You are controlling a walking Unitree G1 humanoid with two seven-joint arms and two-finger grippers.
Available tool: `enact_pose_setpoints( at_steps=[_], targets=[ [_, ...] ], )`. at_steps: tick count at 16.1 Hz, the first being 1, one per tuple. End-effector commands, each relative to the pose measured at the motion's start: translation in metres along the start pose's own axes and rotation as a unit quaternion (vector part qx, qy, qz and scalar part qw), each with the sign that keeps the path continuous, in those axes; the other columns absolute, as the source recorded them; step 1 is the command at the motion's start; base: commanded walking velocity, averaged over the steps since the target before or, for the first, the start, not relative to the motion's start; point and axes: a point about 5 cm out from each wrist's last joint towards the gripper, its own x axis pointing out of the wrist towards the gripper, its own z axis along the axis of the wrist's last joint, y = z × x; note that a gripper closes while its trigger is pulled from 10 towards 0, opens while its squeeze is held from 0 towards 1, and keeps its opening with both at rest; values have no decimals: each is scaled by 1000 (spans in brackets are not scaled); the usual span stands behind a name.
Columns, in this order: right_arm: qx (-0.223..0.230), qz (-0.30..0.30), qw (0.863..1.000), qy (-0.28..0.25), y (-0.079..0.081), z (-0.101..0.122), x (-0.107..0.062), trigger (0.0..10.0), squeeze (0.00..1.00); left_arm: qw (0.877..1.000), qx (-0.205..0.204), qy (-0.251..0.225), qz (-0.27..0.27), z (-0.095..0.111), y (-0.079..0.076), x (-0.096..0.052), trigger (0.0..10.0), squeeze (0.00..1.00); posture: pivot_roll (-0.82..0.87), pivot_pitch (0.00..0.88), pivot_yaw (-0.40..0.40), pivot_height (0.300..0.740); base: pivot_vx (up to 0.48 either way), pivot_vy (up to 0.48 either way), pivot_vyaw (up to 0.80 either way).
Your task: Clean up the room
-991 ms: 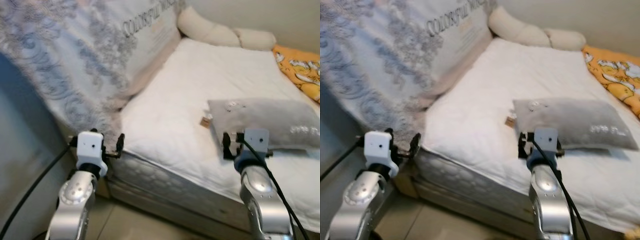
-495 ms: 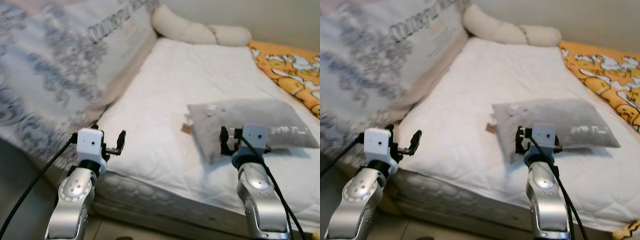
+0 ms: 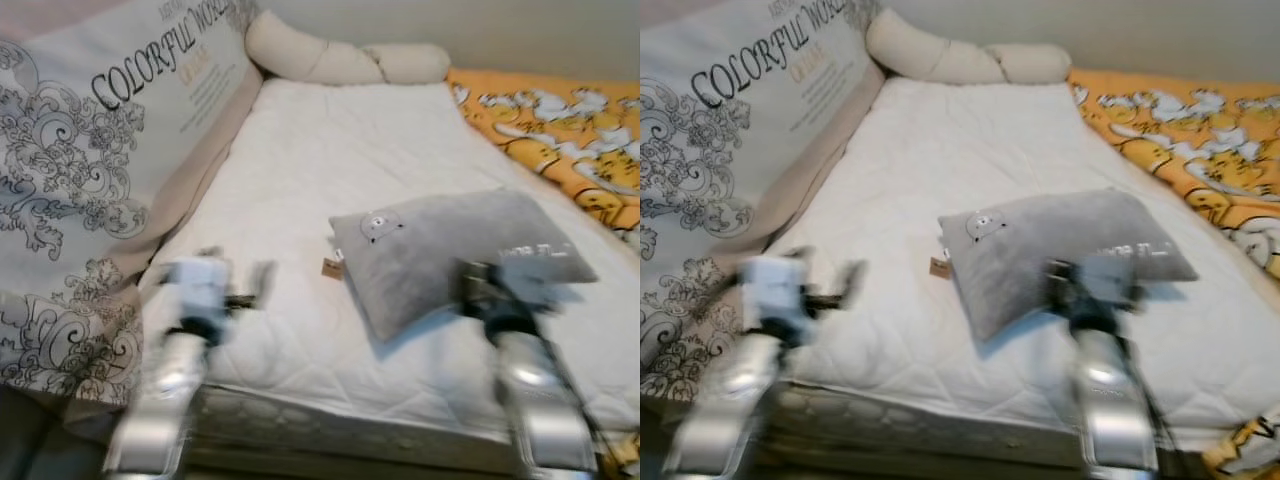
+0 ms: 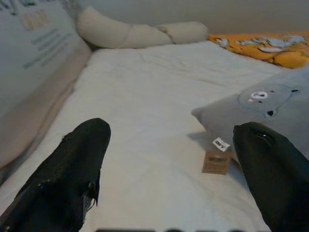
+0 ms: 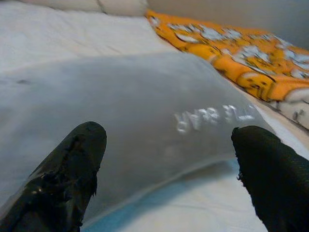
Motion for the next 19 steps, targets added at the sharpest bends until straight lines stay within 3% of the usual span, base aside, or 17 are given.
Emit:
enact_pose_setpoints(
  at_steps=[1,11,16,17,18,19],
  targets=[
    [17,17,1000,-8,11,5,1,10000,0,1000,14,7,18,-1,12,-3,10000,0,109,0,-2,740,296,0,0],
    [13,37,999,-1,9,3,11,10000,0,999,21,8,25,-2,13,-2,10000,0,118,0,-10,740,297,0,0],
    [29,4,999,34,1,-7,13,10000,0,999,40,21,6,-5,8,-3,10000,0,118,0,-3,740,0,0,0],
    [50,-14,998,46,-5,-10,14,10000,0,999,40,22,-1,-5,8,-3,10000,0,119,0,-1,740,0,0,0],
    [79,-32,994,63,-12,-14,17,10000,1000,999,45,24,-18,-5,7,-3,10000,0,119,0,2,740,0,0,0],
    [83,-39,994,64,-14,-15,17,10000,1000,998,47,24,-23,-4,7,-2,10000,0,119,0,2,740,0,0,0]
  ],
)
